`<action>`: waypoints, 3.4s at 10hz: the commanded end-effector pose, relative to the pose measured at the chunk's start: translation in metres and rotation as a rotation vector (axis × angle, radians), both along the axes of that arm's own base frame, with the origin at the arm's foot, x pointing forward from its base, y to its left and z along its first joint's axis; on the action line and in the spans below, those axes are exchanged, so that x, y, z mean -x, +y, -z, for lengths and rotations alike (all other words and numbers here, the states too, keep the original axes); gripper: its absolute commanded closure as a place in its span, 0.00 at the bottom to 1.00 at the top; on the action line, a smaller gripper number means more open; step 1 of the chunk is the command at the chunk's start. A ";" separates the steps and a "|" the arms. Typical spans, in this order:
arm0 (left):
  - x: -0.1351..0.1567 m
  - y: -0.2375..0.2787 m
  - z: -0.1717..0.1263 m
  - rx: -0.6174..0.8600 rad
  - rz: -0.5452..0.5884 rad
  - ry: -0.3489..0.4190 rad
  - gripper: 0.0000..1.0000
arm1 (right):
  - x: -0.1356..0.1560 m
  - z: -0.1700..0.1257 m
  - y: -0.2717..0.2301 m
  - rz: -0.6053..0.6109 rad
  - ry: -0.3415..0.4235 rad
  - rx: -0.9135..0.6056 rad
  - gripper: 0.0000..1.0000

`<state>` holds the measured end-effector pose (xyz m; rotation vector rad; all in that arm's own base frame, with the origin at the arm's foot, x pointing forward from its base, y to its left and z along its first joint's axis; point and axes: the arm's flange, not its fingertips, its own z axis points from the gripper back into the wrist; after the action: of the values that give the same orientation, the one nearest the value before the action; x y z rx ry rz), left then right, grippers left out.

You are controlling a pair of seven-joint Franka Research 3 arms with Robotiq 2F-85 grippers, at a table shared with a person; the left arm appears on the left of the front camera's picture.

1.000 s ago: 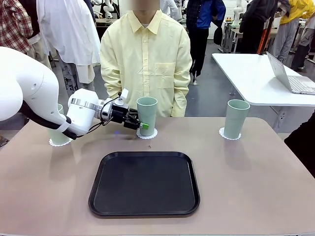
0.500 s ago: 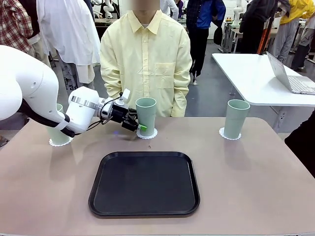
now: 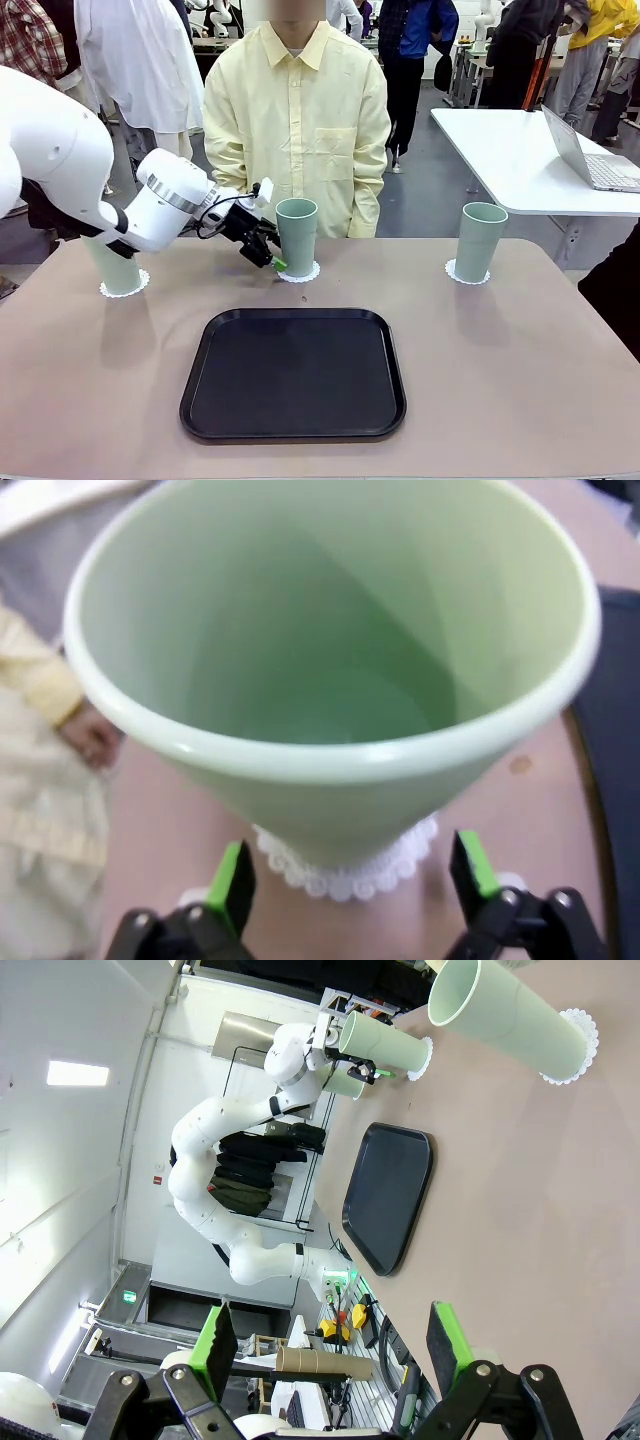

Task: Place coasters on the table and set cups on them.
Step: Take one Reusable plastic cup from the Flat Tray and place it on a coaster set by the human.

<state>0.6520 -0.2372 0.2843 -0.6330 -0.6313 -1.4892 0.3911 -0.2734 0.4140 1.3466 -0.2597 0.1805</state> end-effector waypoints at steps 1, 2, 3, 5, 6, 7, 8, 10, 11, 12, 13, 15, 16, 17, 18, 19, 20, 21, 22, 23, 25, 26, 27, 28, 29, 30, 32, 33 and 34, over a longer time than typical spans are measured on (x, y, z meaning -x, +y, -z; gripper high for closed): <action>0.021 0.006 -0.025 -0.144 -0.048 0.024 0.00 | 0.000 0.000 0.000 0.002 0.004 0.001 0.00; 0.029 0.009 -0.045 -0.176 -0.084 0.033 0.00 | 0.000 0.000 0.000 0.002 0.004 0.001 0.00; 0.041 0.015 -0.069 -0.213 -0.143 0.056 0.00 | 0.000 0.000 0.000 0.002 0.004 0.001 0.00; 0.069 0.022 -0.121 -0.385 -0.356 0.114 0.00 | 0.000 0.000 0.000 0.002 0.004 0.001 0.00; 0.083 0.020 -0.141 -0.439 -0.406 0.127 0.00 | 0.000 0.000 0.000 0.002 0.004 0.001 0.00; 0.095 0.018 -0.158 -0.495 -0.424 0.109 0.00 | 0.000 0.000 0.000 0.002 0.004 0.001 0.00; 0.108 0.016 -0.173 -0.592 -0.477 0.141 0.00 | 0.000 0.000 0.000 0.002 0.004 0.001 0.00; 0.130 0.012 -0.192 -0.647 -0.552 0.177 0.00 | 0.000 0.000 0.000 0.002 0.004 0.001 0.00; 0.138 0.010 -0.194 -0.632 -0.580 0.168 0.00 | 0.000 0.000 0.000 0.002 0.004 0.001 0.00; 0.145 0.011 -0.195 -0.592 -0.597 0.164 0.00 | 0.000 0.000 0.000 0.002 0.004 0.001 0.00; 0.132 0.015 -0.196 -0.635 -0.559 0.157 0.00 | 0.000 0.000 0.000 0.002 0.004 0.001 0.00; 0.132 0.015 -0.196 -0.635 -0.559 0.157 0.00 | 0.000 0.000 0.000 0.002 0.004 0.001 0.00; 0.132 0.015 -0.196 -0.635 -0.559 0.157 0.00 | 0.000 0.000 0.000 0.002 0.004 0.001 0.00; 0.132 0.015 -0.196 -0.635 -0.559 0.157 0.00 | 0.000 0.000 0.000 0.002 0.004 0.001 0.00; 0.132 0.015 -0.196 -0.635 -0.559 0.157 0.00 | 0.000 0.000 0.000 0.002 0.004 0.001 0.00; 0.132 0.015 -0.196 -0.635 -0.559 0.157 0.00 | 0.000 0.000 0.000 0.002 0.004 0.001 0.00; 0.132 0.015 -0.196 -0.635 -0.559 0.157 0.00 | 0.000 0.000 0.000 0.002 0.004 0.001 0.00; 0.132 0.015 -0.196 -0.635 -0.559 0.157 0.00 | 0.000 0.000 0.000 0.002 0.004 0.001 0.00; 0.132 0.015 -0.196 -0.635 -0.559 0.157 0.00 | 0.000 0.000 0.000 0.002 0.004 0.001 0.00; 0.132 0.015 -0.196 -0.635 -0.559 0.157 0.00 | 0.000 0.000 0.000 0.002 0.004 0.001 0.00; 0.135 0.013 -0.195 -0.634 -0.571 0.171 0.00 | 0.000 0.000 0.000 0.002 0.004 0.001 0.00; 0.140 0.015 -0.205 -0.678 -0.610 0.208 0.00 | 0.000 0.000 0.000 0.002 0.004 0.001 0.00; 0.173 0.025 -0.202 -0.569 -0.790 0.305 0.00 | 0.000 0.000 0.000 0.002 0.004 0.001 0.00; 0.200 0.039 -0.205 -0.496 -0.921 0.388 0.00 | 0.000 0.000 0.000 0.002 0.004 0.001 0.00; 0.209 0.056 -0.224 -0.453 -1.003 0.489 0.00 | 0.000 0.000 0.000 0.002 0.004 0.001 0.00; 0.237 0.074 -0.220 -0.414 -1.061 0.536 0.00 | 0.000 0.000 0.000 0.002 0.004 0.001 0.00; 0.270 0.118 -0.221 -0.425 -1.153 0.525 0.00 | 0.000 0.000 0.000 0.002 0.004 0.001 0.00; 0.279 0.140 -0.213 -0.419 -1.183 0.547 0.00 | 0.000 0.000 0.000 0.002 0.004 0.001 0.00; 0.273 0.155 -0.209 -0.418 -1.173 0.581 0.00 | 0.000 0.000 0.000 0.002 0.004 0.001 0.00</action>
<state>0.3755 -0.0897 0.4990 -0.2341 -0.1508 -0.2826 0.3914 -0.2731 0.4137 1.3470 -0.2590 0.1808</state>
